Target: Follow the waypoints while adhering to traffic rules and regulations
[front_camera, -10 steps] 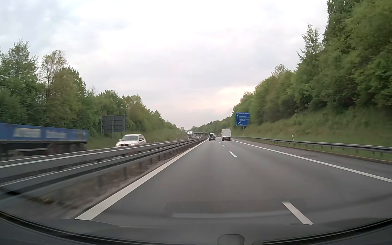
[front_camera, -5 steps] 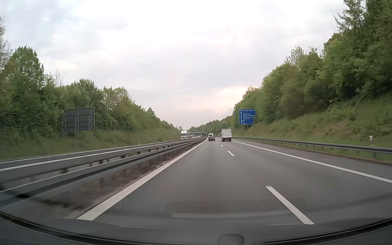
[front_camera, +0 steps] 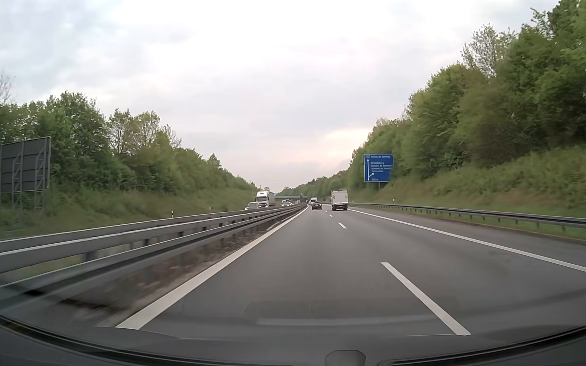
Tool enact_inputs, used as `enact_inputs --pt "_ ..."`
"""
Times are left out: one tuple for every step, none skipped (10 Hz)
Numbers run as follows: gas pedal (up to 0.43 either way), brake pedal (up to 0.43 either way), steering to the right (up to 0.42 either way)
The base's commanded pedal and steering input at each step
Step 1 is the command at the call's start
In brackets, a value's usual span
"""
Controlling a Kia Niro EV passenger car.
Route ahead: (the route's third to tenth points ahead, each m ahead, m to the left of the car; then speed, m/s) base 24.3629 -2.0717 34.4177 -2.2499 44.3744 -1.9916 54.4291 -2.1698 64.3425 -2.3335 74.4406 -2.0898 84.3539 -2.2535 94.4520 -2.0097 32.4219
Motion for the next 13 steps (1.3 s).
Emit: enact_inputs --pt "0.15 0.0 0.0" --pt "0.15 0.0 0.0" --pt "0.15 0.0 0.0" --pt "0.15 0.0 0.0" --pt "0.15 0.0 0.0" --pt "0.15 0.0 0.0" --pt "0.15 0.0 0.0" --pt "0.15 0.0 0.0" --pt "0.15 0.0 0.0" --pt "0.15 0.0 -0.001" --pt "0.15 0.0 -0.001" --pt "0.15 0.0 -0.001" --pt "0.15 0.0 0.0"
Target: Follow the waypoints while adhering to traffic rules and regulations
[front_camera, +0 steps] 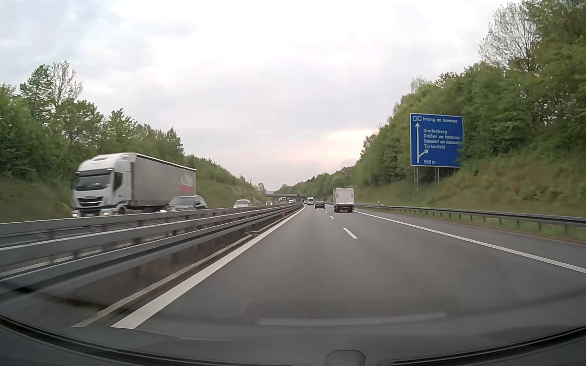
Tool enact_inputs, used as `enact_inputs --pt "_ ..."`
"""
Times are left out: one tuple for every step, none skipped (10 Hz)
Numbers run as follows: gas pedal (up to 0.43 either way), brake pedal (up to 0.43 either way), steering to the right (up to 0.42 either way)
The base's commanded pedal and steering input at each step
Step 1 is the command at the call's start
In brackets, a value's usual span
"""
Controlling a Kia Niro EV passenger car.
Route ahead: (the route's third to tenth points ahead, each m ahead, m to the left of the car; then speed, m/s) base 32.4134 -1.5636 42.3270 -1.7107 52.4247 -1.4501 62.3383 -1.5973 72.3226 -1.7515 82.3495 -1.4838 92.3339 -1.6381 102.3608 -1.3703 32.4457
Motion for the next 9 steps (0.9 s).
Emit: enact_inputs --pt "0.15 0.0 0.0" --pt "0.15 0.0 -0.001" --pt "0.15 0.0 -0.001" --pt "0.15 0.0 -0.001" --pt "0.15 0.0 0.0" --pt "0.15 0.0 -0.001" --pt "0.15 0.0 -0.001" --pt "0.15 0.0 0.0" --pt "0.15 0.0 -0.001"
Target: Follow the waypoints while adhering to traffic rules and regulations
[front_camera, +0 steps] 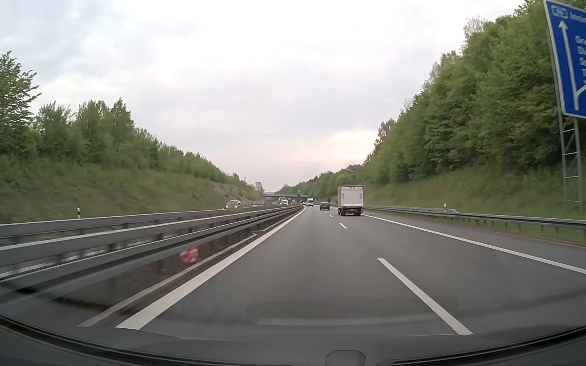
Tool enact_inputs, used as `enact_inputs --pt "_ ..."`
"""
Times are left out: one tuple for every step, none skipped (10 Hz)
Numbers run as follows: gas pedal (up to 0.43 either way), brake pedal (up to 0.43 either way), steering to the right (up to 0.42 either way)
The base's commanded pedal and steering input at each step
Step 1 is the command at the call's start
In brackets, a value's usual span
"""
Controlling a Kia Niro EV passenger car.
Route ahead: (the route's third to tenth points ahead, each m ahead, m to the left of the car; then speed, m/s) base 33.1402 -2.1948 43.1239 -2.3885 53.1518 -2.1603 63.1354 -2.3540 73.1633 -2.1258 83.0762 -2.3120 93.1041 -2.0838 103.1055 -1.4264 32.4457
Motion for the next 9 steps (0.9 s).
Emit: enact_inputs --pt "0.15 0.0 -0.001" --pt "0.15 0.0 0.0" --pt "0.15 0.0 0.0" --pt "0.15 0.0 0.0" --pt "0.15 0.0 0.0" --pt "0.15 0.0 0.0" --pt "0.15 0.0 0.0" --pt "0.15 0.0 0.0" --pt "0.15 0.0 0.0"
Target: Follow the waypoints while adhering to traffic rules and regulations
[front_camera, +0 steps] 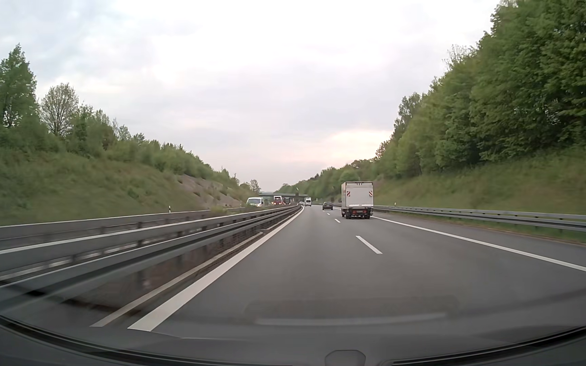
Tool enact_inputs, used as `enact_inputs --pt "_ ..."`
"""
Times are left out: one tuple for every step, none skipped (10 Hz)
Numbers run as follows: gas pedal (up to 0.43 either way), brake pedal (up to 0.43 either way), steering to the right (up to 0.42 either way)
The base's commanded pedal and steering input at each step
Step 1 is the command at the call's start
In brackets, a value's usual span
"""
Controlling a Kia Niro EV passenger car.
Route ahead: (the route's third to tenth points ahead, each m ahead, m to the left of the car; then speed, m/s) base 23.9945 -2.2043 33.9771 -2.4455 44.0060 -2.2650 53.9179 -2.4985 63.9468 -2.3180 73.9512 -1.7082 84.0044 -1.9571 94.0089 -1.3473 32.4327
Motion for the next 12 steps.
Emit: enact_inputs --pt "0.138 0.0 0.0" --pt "0.138 0.0 0.0" --pt "0.13 0.0 0.0" --pt "0.11 0.0 0.0" --pt "0.11 0.0 0.0" --pt "0.098 0.0 0.0" --pt "0.087 0.0 0.0" --pt "0.087 0.0 0.0" --pt "0.087 0.0 0.0" --pt "0.087 0.0 -0.001" --pt "0.087 0.0 -0.001" --pt "0.087 0.0 -0.001"
